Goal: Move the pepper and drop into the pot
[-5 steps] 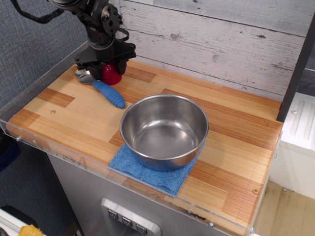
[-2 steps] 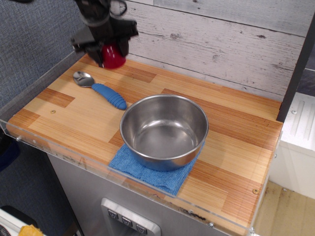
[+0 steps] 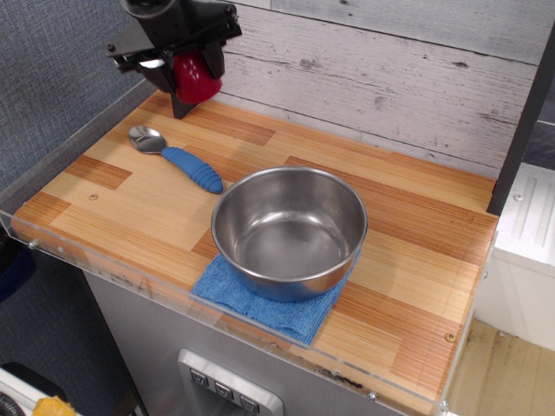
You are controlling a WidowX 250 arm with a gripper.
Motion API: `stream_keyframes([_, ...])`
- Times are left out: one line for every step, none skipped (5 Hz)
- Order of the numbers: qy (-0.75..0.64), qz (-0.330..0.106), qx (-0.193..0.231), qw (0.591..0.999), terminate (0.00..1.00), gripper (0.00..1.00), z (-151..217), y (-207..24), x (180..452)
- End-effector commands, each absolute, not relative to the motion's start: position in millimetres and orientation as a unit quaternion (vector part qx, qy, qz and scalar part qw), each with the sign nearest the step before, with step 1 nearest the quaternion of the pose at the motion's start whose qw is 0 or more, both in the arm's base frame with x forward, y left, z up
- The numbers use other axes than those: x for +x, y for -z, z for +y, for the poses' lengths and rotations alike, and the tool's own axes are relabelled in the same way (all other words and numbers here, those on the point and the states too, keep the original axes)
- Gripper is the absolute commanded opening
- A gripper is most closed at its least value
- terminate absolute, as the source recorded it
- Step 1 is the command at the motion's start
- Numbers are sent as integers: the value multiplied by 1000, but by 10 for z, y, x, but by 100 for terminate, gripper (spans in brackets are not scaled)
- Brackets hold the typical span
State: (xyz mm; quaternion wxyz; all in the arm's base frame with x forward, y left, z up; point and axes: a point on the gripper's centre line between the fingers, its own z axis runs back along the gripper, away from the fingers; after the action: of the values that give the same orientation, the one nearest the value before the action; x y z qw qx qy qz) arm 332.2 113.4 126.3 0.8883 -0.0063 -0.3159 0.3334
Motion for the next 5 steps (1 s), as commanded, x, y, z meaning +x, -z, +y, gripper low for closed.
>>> stream_keyframes([-269,-345,-22,899,0,0,719,-1535,3007])
stream_keyframes([-234,-345,-31,908,0,0,493,-1545,2782])
stream_keyframes([-190,-342,-30,920,0,0,309,-1459,2648])
stream_keyframes([-142,-328,-21,934,0,0,171,-1309,2603])
stream_keyframes([-118,-319,-22,940,0,0,99,-1173,2622])
